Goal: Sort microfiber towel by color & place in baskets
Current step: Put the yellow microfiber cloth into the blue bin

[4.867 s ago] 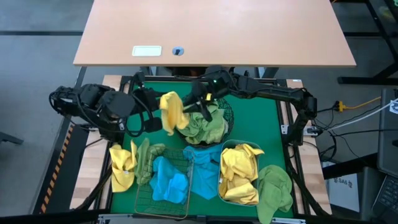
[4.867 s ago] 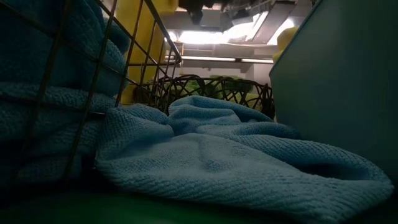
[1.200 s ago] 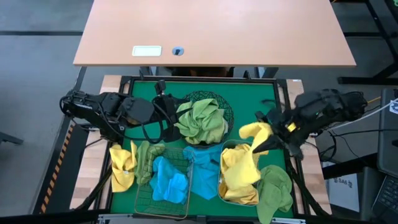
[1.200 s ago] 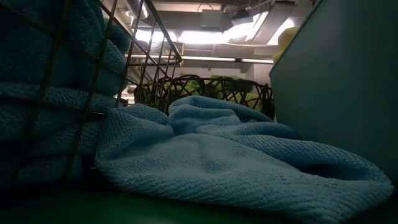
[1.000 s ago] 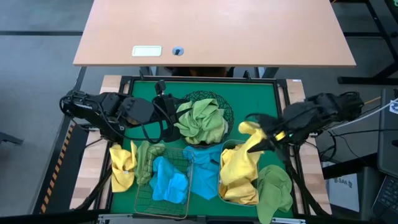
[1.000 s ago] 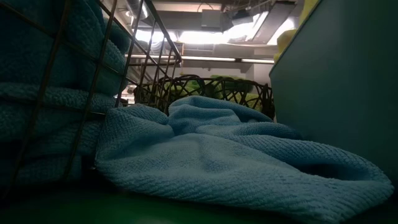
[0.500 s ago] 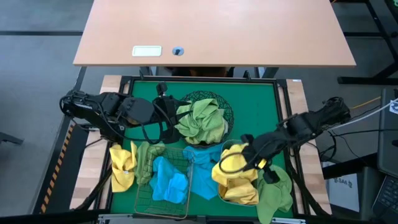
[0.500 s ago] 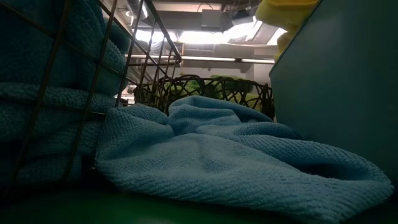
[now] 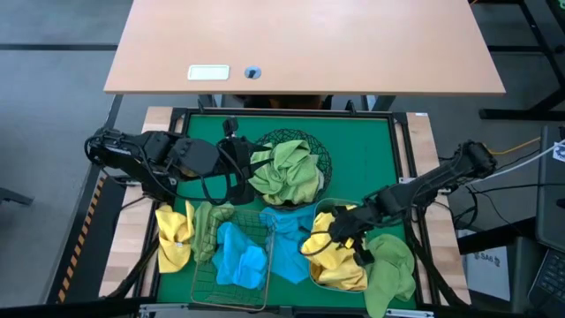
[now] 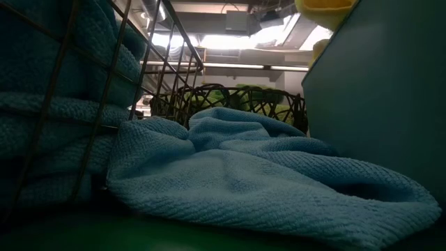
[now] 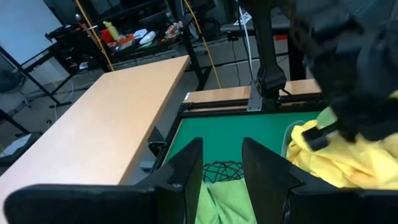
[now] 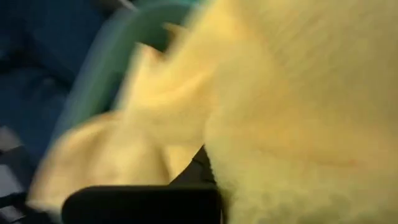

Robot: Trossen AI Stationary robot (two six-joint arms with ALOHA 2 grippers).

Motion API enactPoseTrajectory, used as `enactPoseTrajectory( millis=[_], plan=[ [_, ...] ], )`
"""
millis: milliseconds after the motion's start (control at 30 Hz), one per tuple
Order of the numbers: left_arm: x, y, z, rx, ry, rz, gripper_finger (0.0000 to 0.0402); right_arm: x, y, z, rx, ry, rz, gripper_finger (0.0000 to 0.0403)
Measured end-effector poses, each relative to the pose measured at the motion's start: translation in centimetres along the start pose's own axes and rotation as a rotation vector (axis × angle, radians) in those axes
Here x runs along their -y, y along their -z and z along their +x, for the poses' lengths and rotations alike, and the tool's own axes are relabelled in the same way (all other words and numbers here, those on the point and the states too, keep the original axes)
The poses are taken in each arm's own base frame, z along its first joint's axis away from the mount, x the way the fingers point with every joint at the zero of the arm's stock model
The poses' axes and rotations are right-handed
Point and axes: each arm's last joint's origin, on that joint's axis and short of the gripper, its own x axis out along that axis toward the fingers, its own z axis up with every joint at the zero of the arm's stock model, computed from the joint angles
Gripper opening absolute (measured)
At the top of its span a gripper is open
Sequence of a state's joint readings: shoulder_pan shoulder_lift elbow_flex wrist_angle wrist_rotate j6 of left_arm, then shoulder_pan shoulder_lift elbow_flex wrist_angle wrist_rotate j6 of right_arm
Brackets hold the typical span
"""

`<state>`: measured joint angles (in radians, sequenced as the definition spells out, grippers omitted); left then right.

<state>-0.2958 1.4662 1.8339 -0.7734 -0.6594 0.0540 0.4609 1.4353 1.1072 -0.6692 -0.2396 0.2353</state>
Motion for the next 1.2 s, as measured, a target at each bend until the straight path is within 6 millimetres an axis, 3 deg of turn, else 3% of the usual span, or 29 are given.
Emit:
enactPoseTrajectory(
  millis=[233,433,767,933,1200],
  plan=[
    [0.0,0.0,0.0,0.000,0.000,0.000,0.0107,3.6,4.4,4.0,-0.056,0.055,0.153,0.0000],
    [0.0,0.0,0.0,0.000,0.000,0.001,0.0107,4.8,7.4,5.7,-0.093,0.099,0.205,0.0000],
    [0.0,0.6,0.0,-0.050,0.002,-0.024,0.0107,4.9,6.9,5.9,-0.022,0.106,0.188,0.0026],
    [-0.1,2.7,-0.4,-0.237,-0.017,-0.082,0.0107,4.8,6.9,5.9,-0.020,0.104,0.220,0.0054],
    [-0.5,6.1,-1.8,-0.604,-0.018,-0.258,0.0107,4.7,6.8,5.9,-0.023,0.084,0.223,0.0136]
  ],
)
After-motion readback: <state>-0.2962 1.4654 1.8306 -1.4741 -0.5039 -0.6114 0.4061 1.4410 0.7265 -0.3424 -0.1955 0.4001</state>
